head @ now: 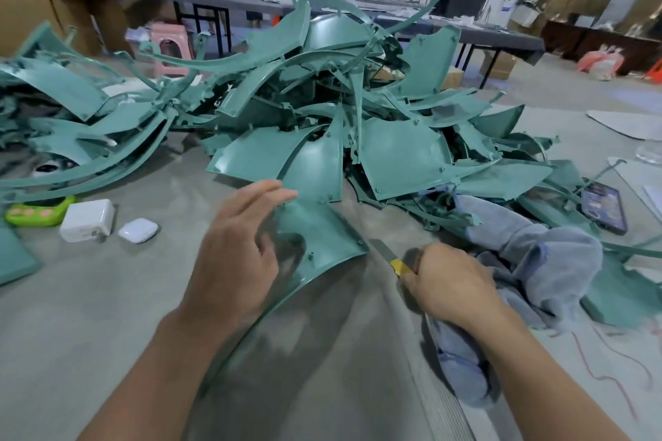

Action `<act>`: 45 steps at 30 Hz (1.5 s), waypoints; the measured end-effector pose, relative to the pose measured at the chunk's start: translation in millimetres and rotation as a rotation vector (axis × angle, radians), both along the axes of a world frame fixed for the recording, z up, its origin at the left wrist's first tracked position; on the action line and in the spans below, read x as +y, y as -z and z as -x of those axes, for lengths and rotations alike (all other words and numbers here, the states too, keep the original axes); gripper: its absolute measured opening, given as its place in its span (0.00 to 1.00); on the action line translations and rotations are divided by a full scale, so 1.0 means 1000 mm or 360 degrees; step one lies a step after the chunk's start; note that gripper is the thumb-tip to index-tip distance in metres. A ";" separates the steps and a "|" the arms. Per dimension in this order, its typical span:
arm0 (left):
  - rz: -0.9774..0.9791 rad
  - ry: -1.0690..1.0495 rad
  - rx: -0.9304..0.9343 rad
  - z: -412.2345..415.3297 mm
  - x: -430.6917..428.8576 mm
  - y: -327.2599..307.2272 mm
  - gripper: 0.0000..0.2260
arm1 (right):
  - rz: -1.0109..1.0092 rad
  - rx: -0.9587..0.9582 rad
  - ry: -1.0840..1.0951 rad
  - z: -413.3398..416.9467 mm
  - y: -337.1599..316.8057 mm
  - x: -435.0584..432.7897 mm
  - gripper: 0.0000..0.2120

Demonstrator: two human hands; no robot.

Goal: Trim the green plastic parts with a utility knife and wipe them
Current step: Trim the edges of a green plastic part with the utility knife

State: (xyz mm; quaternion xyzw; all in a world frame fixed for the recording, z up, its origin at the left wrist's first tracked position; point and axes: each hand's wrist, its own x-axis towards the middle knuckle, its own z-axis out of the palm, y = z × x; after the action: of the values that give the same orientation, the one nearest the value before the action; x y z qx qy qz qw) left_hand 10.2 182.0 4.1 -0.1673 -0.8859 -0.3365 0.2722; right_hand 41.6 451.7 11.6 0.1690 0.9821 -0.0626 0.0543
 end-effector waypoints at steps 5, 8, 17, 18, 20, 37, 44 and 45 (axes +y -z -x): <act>0.0270 0.0332 -0.0402 0.018 -0.005 0.013 0.31 | 0.0121 0.0047 -0.0034 0.003 0.000 0.004 0.11; 0.0177 0.0222 -0.0240 0.025 -0.003 0.020 0.18 | 0.0258 0.0398 0.0013 0.004 0.001 0.001 0.07; -0.0065 0.0165 -0.0036 0.024 -0.003 0.030 0.17 | 0.1791 0.0836 -0.0351 0.022 0.007 -0.043 0.11; -0.0062 0.0200 -0.0075 0.025 -0.002 0.030 0.19 | 0.1765 0.0825 -0.0391 0.021 0.012 -0.044 0.12; 0.0030 0.0250 -0.0167 0.025 0.000 0.031 0.20 | 0.1721 0.0836 -0.0466 0.016 0.018 -0.043 0.12; 0.0089 0.0198 -0.0423 0.027 0.006 0.037 0.21 | 0.0670 0.0869 -0.0185 -0.002 0.012 -0.052 0.13; 0.0197 0.0123 -0.0383 0.024 0.006 0.037 0.22 | 0.1083 0.0901 -0.0610 -0.013 0.011 -0.060 0.11; 0.0209 0.0120 -0.0392 0.024 0.006 0.036 0.21 | 0.1101 0.0798 -0.0717 -0.016 0.011 -0.063 0.12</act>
State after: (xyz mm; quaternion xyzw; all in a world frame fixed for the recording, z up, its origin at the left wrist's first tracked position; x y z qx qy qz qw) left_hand -13.6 188.4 -31.8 -0.1753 -0.9258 -0.3057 0.1370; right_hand 57.6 388.9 0.2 -0.0963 0.8986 -0.4112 -0.1190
